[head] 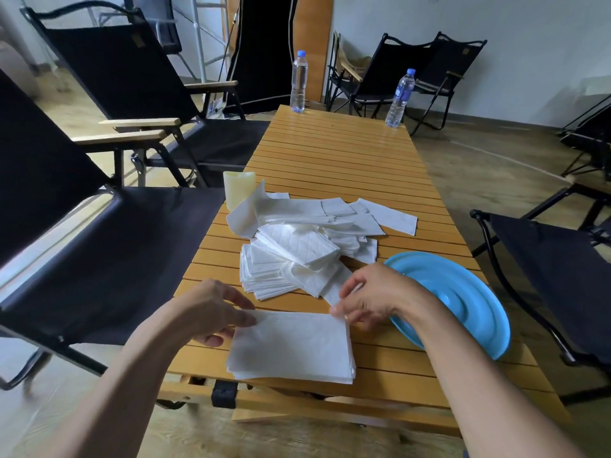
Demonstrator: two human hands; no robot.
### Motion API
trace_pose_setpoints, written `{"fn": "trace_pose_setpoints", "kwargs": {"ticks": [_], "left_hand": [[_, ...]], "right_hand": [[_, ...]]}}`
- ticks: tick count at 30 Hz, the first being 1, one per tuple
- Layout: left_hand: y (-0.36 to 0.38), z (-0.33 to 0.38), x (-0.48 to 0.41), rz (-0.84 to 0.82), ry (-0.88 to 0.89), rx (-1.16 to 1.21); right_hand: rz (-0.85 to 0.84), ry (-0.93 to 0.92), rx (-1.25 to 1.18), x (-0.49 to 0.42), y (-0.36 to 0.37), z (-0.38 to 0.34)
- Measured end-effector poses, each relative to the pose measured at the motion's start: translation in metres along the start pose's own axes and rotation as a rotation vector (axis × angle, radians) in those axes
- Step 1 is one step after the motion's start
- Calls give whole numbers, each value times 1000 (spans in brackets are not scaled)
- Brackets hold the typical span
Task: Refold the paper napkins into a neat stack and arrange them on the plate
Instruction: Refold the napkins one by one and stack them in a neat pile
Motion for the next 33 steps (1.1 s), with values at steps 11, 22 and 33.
{"fn": "trace_pose_setpoints", "kwargs": {"ticks": [11,22,33], "left_hand": [[14,7,-20,287,478,214],[14,6,-17,312,496,215],[0,30,8,-110,618,501]], "right_hand": [[655,-506,294,-44,27,-31],[808,-504,145,-21,14,-42],[395,-721,-346,44,-13,-44]]}}
Point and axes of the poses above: each hand's wrist, its own x-axis away from the middle knuckle, its own y-axis out of the palm, z = x × y, the point moved 2 cm from there along -x, towards the middle knuckle, and after that the axes turned 9 degrees about x, right-handed, at the moved point
